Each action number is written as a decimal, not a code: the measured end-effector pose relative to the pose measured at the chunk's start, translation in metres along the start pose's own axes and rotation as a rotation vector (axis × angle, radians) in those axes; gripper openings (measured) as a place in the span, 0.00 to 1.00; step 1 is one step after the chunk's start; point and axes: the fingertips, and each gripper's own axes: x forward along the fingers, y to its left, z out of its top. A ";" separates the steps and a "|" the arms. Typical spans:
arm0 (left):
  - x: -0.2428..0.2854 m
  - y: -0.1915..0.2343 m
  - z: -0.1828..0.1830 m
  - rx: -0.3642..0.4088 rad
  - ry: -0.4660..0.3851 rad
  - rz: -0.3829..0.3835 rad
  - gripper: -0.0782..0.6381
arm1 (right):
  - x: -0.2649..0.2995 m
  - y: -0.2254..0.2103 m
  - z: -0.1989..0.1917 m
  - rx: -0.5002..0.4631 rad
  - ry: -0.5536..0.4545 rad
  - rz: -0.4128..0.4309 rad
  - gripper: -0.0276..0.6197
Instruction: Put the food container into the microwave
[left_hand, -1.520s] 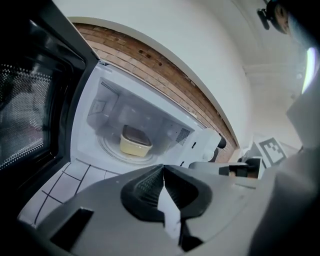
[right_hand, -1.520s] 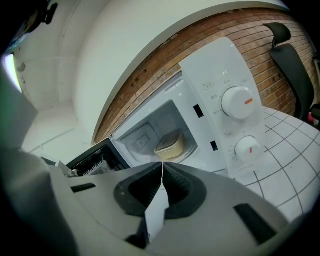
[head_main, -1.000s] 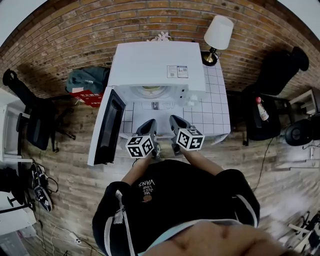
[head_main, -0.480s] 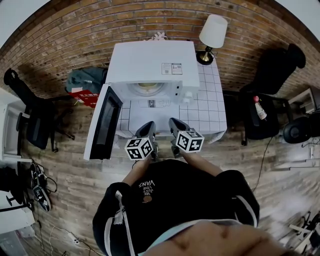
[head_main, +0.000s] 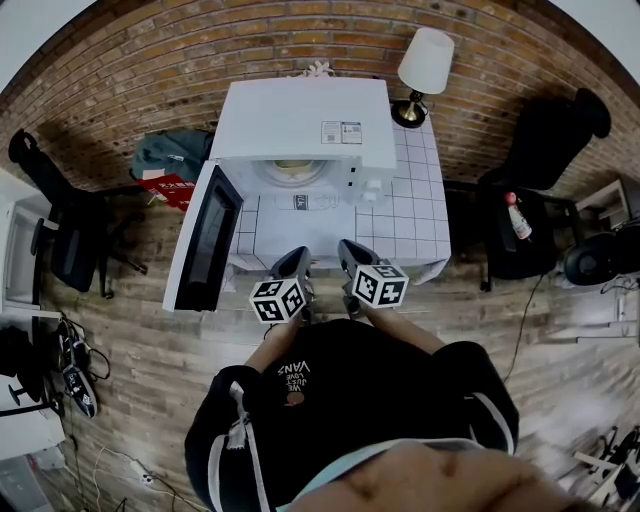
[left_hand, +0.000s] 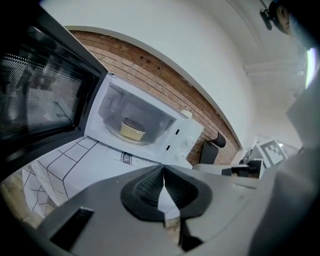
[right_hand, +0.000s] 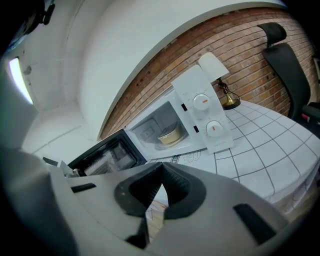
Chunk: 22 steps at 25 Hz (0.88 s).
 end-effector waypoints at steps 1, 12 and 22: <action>-0.001 0.000 -0.001 0.000 0.001 0.001 0.13 | -0.001 0.000 -0.001 -0.002 0.002 -0.001 0.05; -0.008 -0.001 -0.004 0.002 0.002 0.000 0.13 | -0.005 0.004 -0.005 -0.005 0.013 0.002 0.05; -0.006 0.004 -0.004 -0.002 0.008 0.000 0.13 | -0.001 0.003 -0.007 0.004 0.012 -0.007 0.05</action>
